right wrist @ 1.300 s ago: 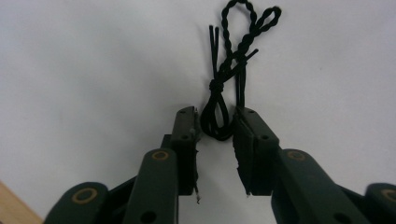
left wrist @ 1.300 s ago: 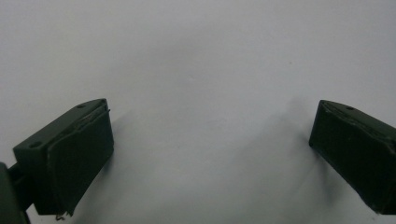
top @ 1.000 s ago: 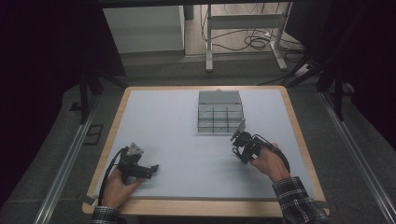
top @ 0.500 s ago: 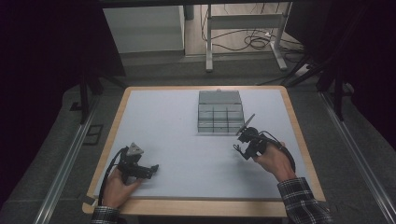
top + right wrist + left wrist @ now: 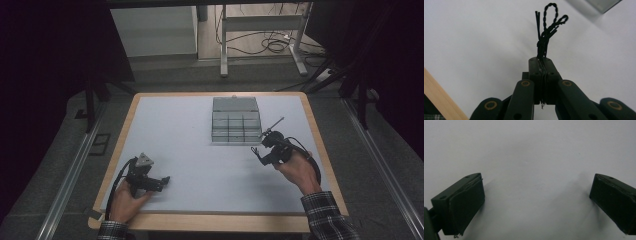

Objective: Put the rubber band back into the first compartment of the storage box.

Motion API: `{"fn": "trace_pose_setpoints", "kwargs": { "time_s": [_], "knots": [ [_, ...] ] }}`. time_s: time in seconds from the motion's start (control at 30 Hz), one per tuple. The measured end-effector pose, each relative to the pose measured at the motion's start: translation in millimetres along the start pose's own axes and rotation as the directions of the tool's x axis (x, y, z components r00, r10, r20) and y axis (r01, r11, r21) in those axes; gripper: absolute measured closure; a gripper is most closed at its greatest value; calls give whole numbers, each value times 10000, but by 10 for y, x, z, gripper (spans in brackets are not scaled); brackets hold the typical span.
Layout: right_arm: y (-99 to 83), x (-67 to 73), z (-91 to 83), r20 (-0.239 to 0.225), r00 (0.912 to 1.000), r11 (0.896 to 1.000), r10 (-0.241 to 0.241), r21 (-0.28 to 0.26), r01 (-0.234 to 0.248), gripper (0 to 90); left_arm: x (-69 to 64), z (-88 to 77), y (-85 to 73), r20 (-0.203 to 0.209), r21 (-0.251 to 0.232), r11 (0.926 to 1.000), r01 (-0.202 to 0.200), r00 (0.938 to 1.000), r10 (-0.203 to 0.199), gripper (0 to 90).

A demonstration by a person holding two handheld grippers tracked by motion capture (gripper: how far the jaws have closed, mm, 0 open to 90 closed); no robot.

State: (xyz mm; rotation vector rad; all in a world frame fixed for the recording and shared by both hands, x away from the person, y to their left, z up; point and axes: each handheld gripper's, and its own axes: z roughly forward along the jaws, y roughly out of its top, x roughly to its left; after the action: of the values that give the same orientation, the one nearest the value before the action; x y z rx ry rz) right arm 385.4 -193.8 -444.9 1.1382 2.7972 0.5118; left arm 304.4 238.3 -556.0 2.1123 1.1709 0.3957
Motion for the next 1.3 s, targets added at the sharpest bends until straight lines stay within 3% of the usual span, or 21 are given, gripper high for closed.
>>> {"fn": "trace_pose_setpoints", "kwargs": {
  "time_s": [0.33,0.67,1.3],
  "knots": [
    [77,-43,-34,-186,9994,9954,301,-907,-316,865,0,0,0,0,1,10000,-1,10000,1,0],
    [167,-52,-10,36,9996,9891,298,-1446,-289,865,0,0,0,0,1,10000,-3,10000,3,0],
    [348,-146,34,362,9979,9671,537,-2507,-429,865,0,-1,0,0,2,10000,-5,10000,5,0]
  ]
}}
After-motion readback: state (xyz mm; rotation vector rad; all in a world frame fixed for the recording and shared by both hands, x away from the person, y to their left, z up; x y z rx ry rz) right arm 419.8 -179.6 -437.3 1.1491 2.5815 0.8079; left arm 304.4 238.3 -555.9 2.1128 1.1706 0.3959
